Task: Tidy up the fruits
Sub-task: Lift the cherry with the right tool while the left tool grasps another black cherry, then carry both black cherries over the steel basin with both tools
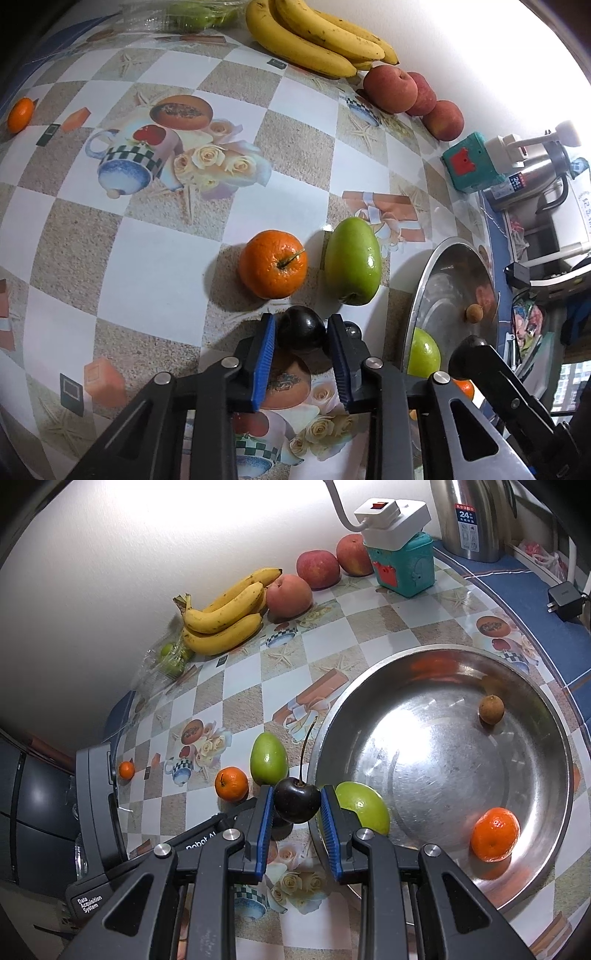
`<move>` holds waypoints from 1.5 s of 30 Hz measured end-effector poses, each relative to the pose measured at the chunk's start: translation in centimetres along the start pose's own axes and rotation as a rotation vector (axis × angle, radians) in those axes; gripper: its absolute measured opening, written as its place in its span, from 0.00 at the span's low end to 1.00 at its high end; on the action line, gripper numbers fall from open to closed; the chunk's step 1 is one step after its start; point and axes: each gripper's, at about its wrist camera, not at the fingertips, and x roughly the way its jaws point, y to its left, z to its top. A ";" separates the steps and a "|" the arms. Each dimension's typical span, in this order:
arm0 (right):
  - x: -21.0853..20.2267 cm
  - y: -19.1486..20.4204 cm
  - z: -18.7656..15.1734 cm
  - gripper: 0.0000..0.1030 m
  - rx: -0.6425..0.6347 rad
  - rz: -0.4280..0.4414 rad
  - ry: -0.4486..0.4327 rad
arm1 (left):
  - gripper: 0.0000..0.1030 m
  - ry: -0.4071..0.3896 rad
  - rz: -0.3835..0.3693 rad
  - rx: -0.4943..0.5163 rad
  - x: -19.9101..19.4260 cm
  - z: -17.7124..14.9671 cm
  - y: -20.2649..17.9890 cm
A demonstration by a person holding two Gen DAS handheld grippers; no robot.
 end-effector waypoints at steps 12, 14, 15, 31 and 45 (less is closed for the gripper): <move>0.1 -0.1 0.0 0.26 0.002 0.001 0.005 | 0.28 0.007 -0.011 -0.015 -0.2 0.0 0.3; 0.1 0.0 -0.1 0.26 0.001 -0.001 0.005 | 0.28 0.009 -0.017 -0.022 -0.3 -0.1 0.4; 0.1 0.0 -0.1 0.26 0.001 -0.002 0.006 | 0.28 0.010 -0.020 -0.026 -0.3 -0.1 0.5; 0.2 0.0 -0.1 0.26 0.001 -0.004 0.007 | 0.28 0.002 -0.012 -0.064 -1.3 0.0 1.6; 0.0 -0.7 0.2 0.26 0.018 -0.014 0.001 | 0.28 -0.037 -0.017 -0.051 -3.6 -0.1 0.9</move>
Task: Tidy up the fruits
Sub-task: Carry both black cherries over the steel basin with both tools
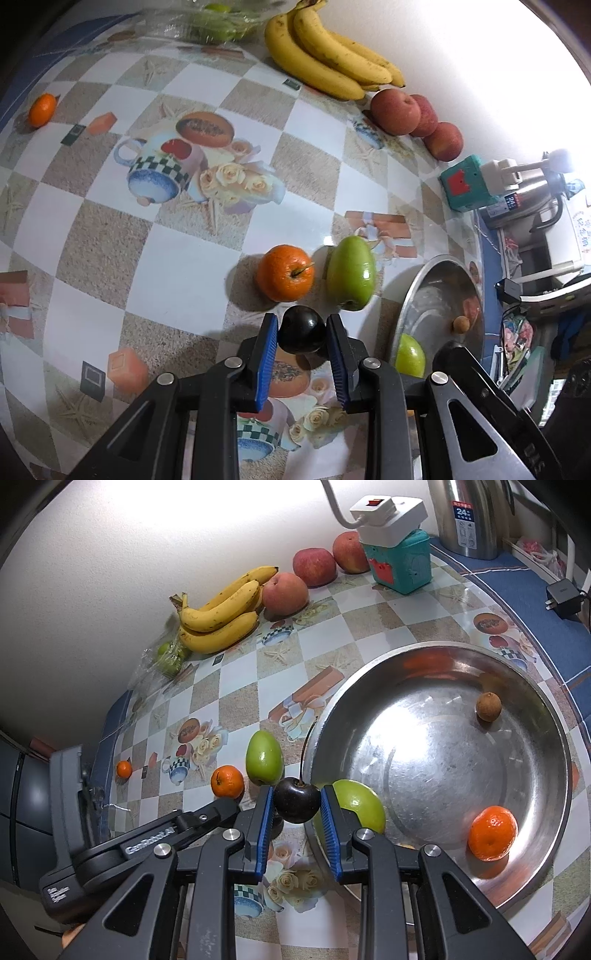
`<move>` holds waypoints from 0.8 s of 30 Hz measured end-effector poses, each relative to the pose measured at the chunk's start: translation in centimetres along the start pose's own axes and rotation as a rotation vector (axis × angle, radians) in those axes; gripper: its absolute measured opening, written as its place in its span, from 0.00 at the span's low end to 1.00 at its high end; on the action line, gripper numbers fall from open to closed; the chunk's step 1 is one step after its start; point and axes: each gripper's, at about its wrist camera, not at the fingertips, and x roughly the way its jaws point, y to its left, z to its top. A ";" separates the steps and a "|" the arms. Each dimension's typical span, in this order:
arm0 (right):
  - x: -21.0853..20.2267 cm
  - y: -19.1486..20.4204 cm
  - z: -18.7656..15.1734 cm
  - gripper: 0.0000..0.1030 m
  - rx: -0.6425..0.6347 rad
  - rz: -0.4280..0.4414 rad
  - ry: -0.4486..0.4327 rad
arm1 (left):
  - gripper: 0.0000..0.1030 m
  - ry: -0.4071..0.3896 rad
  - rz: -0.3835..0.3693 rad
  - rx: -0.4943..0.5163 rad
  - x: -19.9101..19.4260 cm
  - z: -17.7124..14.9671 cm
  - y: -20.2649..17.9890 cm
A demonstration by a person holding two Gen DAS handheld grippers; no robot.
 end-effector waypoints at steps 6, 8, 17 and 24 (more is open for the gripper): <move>-1.0 -2.2 0.6 0.26 0.052 -0.058 -0.037 | 0.28 -0.028 -0.037 0.050 -0.7 -0.2 -1.8; -1.2 -3.1 0.7 0.26 0.077 -0.069 -0.046 | 0.28 -0.039 -0.052 0.080 -0.9 -0.4 -2.7; -1.7 -5.1 1.3 0.26 0.118 -0.108 -0.074 | 0.28 -0.071 -0.114 0.225 -0.3 -1.4 -7.0; -0.6 -6.3 1.4 0.26 0.139 -0.136 -0.063 | 0.28 -0.064 -0.135 0.288 1.7 -2.2 -9.1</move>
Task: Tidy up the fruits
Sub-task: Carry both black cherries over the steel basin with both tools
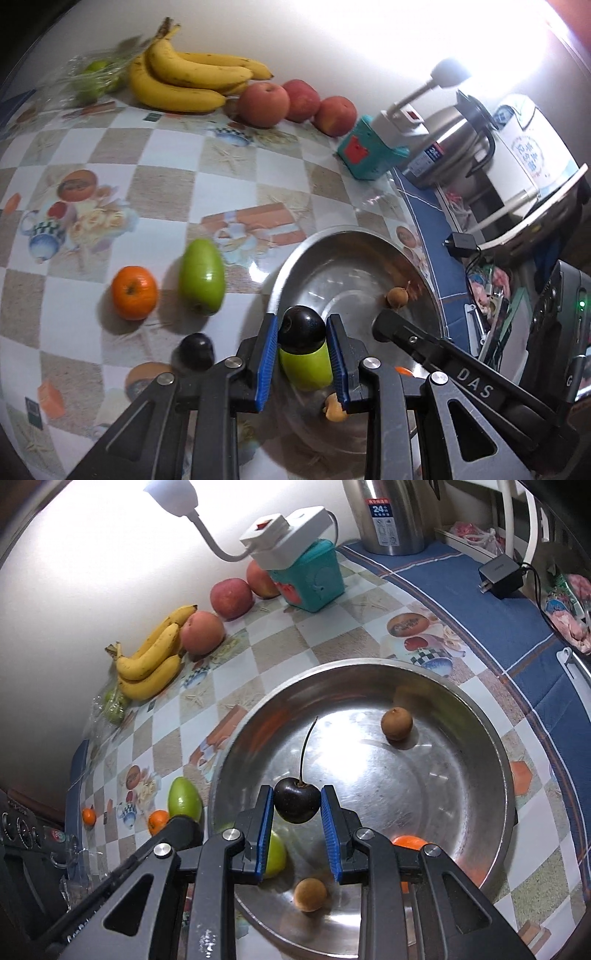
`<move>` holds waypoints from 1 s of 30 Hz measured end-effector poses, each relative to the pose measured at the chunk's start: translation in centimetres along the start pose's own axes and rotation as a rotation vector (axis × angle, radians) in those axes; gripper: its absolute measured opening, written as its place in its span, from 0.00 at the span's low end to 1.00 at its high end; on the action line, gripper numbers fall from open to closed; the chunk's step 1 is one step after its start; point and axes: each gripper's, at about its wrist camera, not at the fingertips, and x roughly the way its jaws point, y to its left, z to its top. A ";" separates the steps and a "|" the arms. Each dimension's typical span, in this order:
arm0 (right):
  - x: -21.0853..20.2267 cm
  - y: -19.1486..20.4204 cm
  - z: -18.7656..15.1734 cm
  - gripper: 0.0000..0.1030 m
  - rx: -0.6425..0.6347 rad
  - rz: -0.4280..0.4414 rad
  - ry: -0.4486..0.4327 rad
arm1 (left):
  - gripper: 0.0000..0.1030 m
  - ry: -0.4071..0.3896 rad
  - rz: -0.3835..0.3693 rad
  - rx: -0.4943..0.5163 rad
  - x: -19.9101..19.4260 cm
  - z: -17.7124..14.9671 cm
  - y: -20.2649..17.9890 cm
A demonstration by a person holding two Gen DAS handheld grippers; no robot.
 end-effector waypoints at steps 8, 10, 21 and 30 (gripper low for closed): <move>1.0 -1.1 0.1 0.26 0.022 -0.032 0.018 | 0.28 -0.027 0.012 0.086 1.4 0.1 -2.1; 1.1 -1.3 0.1 0.26 0.025 -0.043 0.020 | 0.28 -0.024 0.009 0.087 1.8 0.3 -2.2; 2.2 -2.4 0.1 0.27 0.052 -0.064 0.045 | 0.28 -0.004 0.004 0.082 3.7 0.7 -2.6; 2.3 -2.6 0.1 0.29 0.062 -0.078 0.058 | 0.30 0.005 0.000 0.070 3.7 0.8 -2.4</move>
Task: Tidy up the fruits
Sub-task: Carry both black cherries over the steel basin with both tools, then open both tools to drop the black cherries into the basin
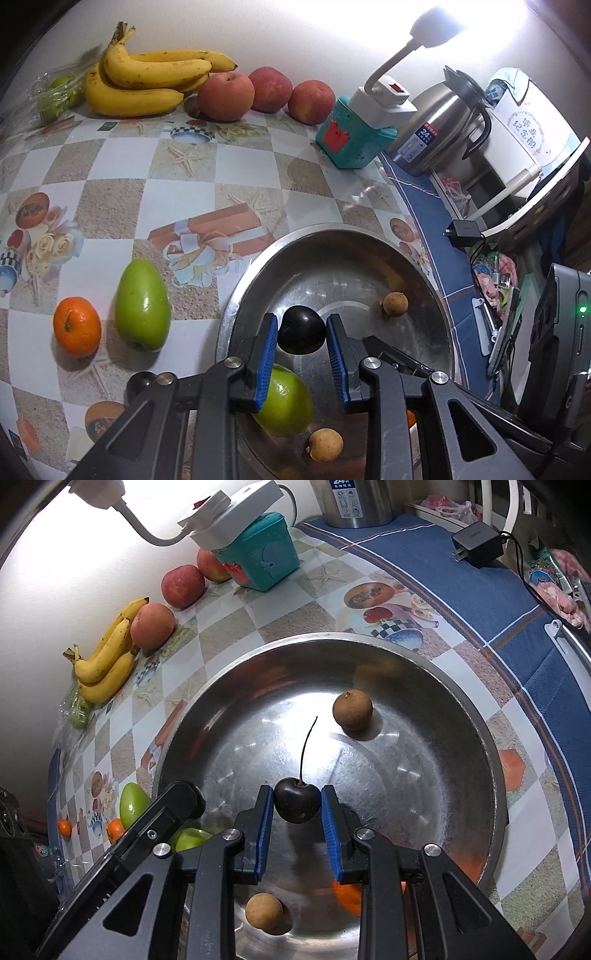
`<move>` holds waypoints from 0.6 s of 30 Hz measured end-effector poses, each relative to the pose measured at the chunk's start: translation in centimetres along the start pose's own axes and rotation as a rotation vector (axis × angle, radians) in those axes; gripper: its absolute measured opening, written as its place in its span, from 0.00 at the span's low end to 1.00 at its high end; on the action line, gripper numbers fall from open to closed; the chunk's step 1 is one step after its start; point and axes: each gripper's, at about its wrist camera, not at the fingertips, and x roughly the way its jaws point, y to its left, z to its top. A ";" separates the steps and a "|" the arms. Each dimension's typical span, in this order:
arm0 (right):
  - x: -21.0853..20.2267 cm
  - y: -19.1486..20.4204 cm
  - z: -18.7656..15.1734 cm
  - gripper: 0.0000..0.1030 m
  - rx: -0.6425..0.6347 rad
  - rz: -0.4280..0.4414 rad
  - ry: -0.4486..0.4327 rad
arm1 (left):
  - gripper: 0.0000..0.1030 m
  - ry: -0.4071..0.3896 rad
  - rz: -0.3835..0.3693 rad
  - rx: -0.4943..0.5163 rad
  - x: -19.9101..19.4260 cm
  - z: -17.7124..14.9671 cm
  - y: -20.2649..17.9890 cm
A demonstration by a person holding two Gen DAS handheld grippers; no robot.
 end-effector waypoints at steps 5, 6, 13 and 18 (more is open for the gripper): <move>-0.4 0.3 0.1 0.35 -0.002 0.000 -0.005 | 0.30 -0.004 -0.009 -0.010 -0.4 0.2 0.2; -0.5 0.3 0.1 0.35 -0.003 -0.001 -0.007 | 0.31 -0.005 -0.011 -0.010 -0.5 0.3 0.2; -1.5 0.7 0.2 0.35 -0.009 0.006 -0.024 | 0.37 -0.022 -0.017 -0.007 -1.7 0.7 -0.1; -2.1 1.1 0.3 0.35 -0.025 0.015 -0.035 | 0.41 -0.028 0.012 0.000 -2.5 0.8 -0.1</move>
